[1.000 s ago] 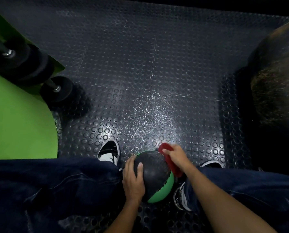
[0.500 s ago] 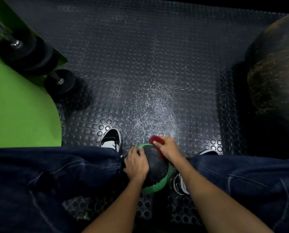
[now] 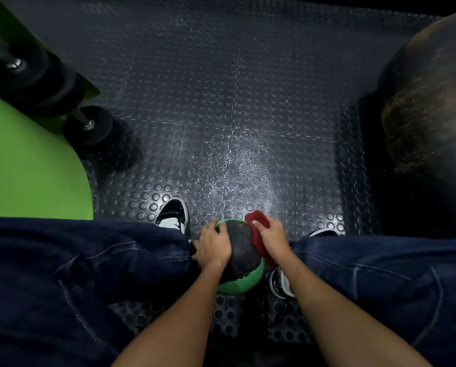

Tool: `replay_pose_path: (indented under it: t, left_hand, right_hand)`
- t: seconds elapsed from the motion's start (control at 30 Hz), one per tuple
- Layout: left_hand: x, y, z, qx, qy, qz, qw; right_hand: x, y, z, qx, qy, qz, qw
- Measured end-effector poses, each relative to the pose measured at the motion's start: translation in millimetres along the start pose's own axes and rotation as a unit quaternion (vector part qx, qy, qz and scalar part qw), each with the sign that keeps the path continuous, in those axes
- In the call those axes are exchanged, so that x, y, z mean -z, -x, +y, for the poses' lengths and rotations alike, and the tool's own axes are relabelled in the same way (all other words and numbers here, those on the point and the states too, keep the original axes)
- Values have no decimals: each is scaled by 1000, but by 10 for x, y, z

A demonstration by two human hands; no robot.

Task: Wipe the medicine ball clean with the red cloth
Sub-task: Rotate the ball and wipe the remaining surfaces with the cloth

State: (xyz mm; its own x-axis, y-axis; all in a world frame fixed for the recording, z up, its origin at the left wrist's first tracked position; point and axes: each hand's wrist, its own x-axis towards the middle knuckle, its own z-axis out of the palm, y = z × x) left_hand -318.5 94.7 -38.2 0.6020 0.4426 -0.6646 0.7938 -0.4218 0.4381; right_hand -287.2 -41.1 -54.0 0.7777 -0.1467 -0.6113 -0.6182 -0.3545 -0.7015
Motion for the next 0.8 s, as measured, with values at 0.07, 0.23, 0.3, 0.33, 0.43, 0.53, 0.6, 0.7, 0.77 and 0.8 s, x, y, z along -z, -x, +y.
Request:
replay_pose_path:
  t: [0.07,0.23,0.3,0.33,0.43,0.53,0.6,0.7,0.77,0.8]
  left_hand:
    - [-28,55,17,-2,-13,2,1000]
    - [5,-2,-6,37,4,27,999]
    - [37,-92,-45,40,6,21,999]
    - [44,-129,-56,39,6,17,999]
    - [13,-136,-13,29,-6,5,1000]
    - [-31,-35,47,-3,-41,-3,999]
    - [-52,55,78,-16,-61,-3,998]
    - [-30,42,103,-5,-71,-2,997]
    - [19,-46,62,10,-57,-3,998]
    - [51,-104,32,14,-47,-5,999]
  right_hand:
    - [-14,-63,-28,-17,44,19,999]
    - [-205,50,-353,136,137,-111,975]
    - [-251,31,-326,161,145,-127,968]
    - [-241,6,-276,150,130,-120,973]
    - [-116,-50,-110,88,69,-63,992]
    - [-16,-112,-24,-3,71,2,997]
    - [-34,-97,-53,6,85,3,996]
    - [-124,13,-217,124,87,-80,985]
    - [-108,72,-286,180,70,-133,972]
    - [-70,84,-297,197,61,-154,966]
